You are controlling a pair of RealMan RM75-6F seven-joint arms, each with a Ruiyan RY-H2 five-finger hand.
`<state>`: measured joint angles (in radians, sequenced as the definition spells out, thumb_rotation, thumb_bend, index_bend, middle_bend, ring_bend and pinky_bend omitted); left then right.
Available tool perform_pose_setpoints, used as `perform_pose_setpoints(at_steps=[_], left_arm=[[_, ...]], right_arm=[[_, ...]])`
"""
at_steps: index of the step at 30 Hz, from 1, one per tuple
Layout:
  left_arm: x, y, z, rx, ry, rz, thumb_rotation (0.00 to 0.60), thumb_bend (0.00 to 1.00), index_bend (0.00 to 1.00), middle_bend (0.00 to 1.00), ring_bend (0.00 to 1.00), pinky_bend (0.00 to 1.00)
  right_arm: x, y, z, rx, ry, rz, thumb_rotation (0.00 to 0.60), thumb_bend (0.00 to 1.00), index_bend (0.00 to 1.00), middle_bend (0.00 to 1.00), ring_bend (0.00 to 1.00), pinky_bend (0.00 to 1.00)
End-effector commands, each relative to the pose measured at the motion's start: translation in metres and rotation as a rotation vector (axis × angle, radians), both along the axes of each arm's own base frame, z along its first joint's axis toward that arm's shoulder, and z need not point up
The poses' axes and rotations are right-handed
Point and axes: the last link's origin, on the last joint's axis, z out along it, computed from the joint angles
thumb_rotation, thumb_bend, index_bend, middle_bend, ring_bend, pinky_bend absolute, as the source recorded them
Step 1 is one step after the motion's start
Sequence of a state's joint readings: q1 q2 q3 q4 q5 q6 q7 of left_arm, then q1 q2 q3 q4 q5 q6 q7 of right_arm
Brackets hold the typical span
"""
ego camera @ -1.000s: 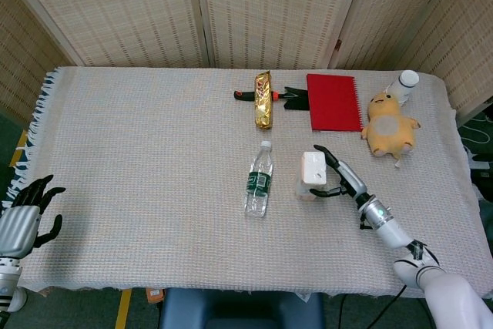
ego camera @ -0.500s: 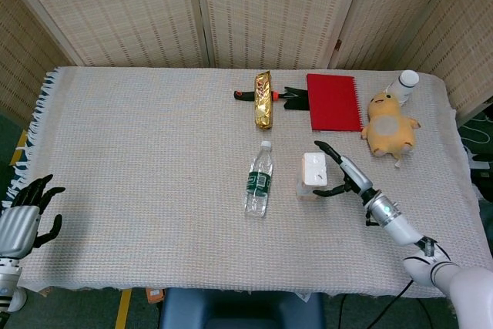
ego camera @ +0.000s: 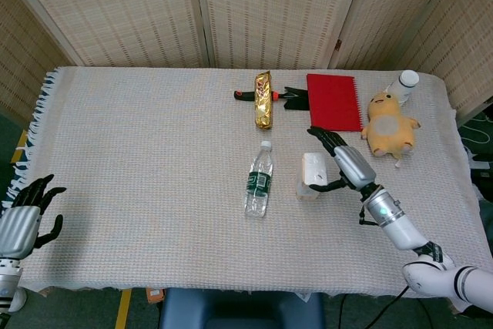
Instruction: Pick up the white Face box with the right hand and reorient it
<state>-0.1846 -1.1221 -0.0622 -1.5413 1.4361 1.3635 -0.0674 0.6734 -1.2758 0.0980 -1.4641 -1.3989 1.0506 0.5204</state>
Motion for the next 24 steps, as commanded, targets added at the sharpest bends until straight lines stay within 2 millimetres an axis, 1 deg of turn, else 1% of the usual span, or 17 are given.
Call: perform_pose_setpoints(at_steps=[1, 4, 8, 10, 12, 15, 24], left_arm=[[0.0, 0.0, 0.001, 0.005, -0.001, 0.0, 0.6, 0.5, 0.21, 0.0, 0.0, 0.1], [0.0, 0.0, 0.003, 0.011, -0.002, 0.005, 0.6, 0.5, 0.21, 0.0, 0.0, 0.1], [0.0, 0.0, 0.002, 0.011, -0.002, 0.006, 0.6, 0.5, 0.21, 0.0, 0.0, 0.1], [0.0, 0.0, 0.001, 0.006, 0.002, 0.007, 0.6, 0.5, 0.21, 0.0, 0.0, 0.1], [0.0, 0.0, -0.001, -0.004, 0.002, 0.005, 0.6, 0.5, 0.21, 0.0, 0.0, 0.1], [0.0, 0.0, 0.002, 0.008, 0.001, 0.009, 0.6, 0.5, 0.21, 0.0, 0.0, 0.1], [-0.002, 0.001, 0.004, 0.02, 0.0, 0.014, 0.6, 0.5, 0.21, 0.0, 0.0, 0.1]], right_arm=[[0.045, 0.005, 0.034, 0.001, 0.22, -0.005, 0.6, 0.01, 0.0, 0.0, 0.0, 0.0], [0.049, 0.002, 0.039, 0.022, 0.311, -0.038, 0.6, 0.01, 0.0, 0.0, 0.0, 0.0], [0.052, -0.001, 0.04, 0.049, 0.36, -0.06, 0.6, 0.01, 0.0, 0.0, 0.0, 0.0], [0.054, -0.004, 0.04, 0.075, 0.415, -0.069, 0.6, 0.01, 0.0, 0.0, 0.0, 0.0], [0.056, -0.01, 0.028, 0.139, 0.492, -0.061, 0.6, 0.01, 0.0, 0.0, 0.0, 0.0], [0.057, -0.017, 0.016, 0.197, 0.521, -0.087, 0.6, 0.01, 0.0, 0.0, 0.0, 0.0], [0.052, -0.027, 0.004, 0.211, 0.55, -0.13, 0.6, 0.01, 0.0, 0.0, 0.0, 0.0]])
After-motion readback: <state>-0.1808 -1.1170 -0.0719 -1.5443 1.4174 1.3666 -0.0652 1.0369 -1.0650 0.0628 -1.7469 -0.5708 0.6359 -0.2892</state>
